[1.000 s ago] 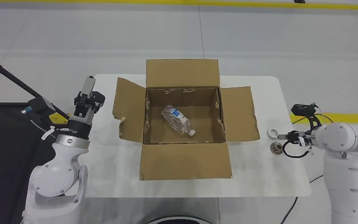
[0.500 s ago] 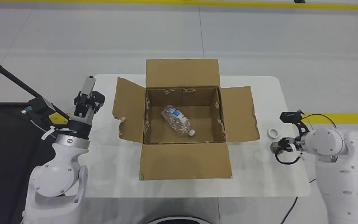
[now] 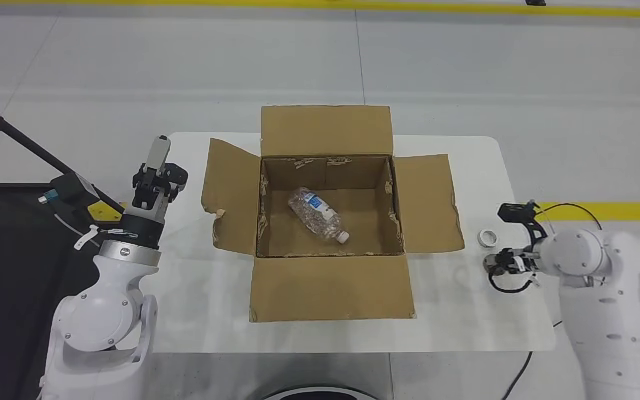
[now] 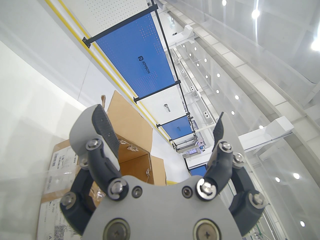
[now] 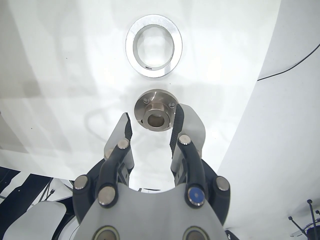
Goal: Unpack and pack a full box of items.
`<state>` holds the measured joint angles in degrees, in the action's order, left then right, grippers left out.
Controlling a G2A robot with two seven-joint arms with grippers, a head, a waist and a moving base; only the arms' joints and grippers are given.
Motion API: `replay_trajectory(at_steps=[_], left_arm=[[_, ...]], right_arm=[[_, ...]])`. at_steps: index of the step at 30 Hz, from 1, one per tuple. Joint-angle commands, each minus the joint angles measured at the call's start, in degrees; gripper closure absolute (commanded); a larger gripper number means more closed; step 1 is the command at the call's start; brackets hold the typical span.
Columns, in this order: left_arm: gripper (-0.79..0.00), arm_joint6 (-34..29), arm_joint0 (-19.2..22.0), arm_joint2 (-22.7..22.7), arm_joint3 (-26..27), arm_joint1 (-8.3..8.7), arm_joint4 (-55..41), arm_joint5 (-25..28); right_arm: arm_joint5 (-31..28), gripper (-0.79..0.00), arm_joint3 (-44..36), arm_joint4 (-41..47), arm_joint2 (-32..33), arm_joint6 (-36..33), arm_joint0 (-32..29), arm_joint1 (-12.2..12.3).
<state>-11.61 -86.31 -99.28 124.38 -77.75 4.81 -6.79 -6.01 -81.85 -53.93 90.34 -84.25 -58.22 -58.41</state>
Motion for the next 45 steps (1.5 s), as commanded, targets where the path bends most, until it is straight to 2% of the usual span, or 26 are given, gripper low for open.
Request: replay_trajectory(at_steps=[1, 5, 10, 16, 19, 25, 30, 36, 45], left_arm=[[-0.785, 0.0, 0.0, 0.0, 0.0, 0.0, 0.0, 0.0], [-0.785, 0.0, 0.0, 0.0, 0.0, 0.0, 0.0, 0.0], [-0.785, 0.0, 0.0, 0.0, 0.0, 0.0, 0.0, 0.0], [-0.785, 0.0, 0.0, 0.0, 0.0, 0.0, 0.0, 0.0], [-0.785, 0.0, 0.0, 0.0, 0.0, 0.0, 0.0, 0.0], [-0.785, 0.0, 0.0, 0.0, 0.0, 0.0, 0.0, 0.0], [-0.785, 0.0, 0.0, 0.0, 0.0, 0.0, 0.0, 0.0], [-0.785, 0.0, 0.0, 0.0, 0.0, 0.0, 0.0, 0.0], [-0.785, 0.0, 0.0, 0.0, 0.0, 0.0, 0.0, 0.0]], right_arm=[[0.2, -0.345, 0.4, 0.2, -0.4, 0.2, 0.2, 0.0], [0.5, -0.292, 1.3, 0.0, -1.4, 0.4, 0.8, 0.1], [1.1, -0.265, 1.8, -0.3, -2.5, 0.5, 1.3, 0.2], [1.8, -0.117, 2.0, -0.7, -3.1, 0.4, 1.5, 0.5], [2.0, 0.0, 1.9, -0.7, -3.3, 0.5, 1.6, 0.6], [1.8, 0.0, -0.4, 1.0, -2.0, 1.3, 1.4, 1.0], [3.1, 0.0, -7.1, 4.9, 1.5, 2.5, 0.6, 1.4], [1.9, 0.0, -16.8, 19.7, 8.9, 7.1, -2.2, 1.7], [-3.4, 0.0, -23.7, 39.5, 15.8, 12.1, -5.5, 2.1]])
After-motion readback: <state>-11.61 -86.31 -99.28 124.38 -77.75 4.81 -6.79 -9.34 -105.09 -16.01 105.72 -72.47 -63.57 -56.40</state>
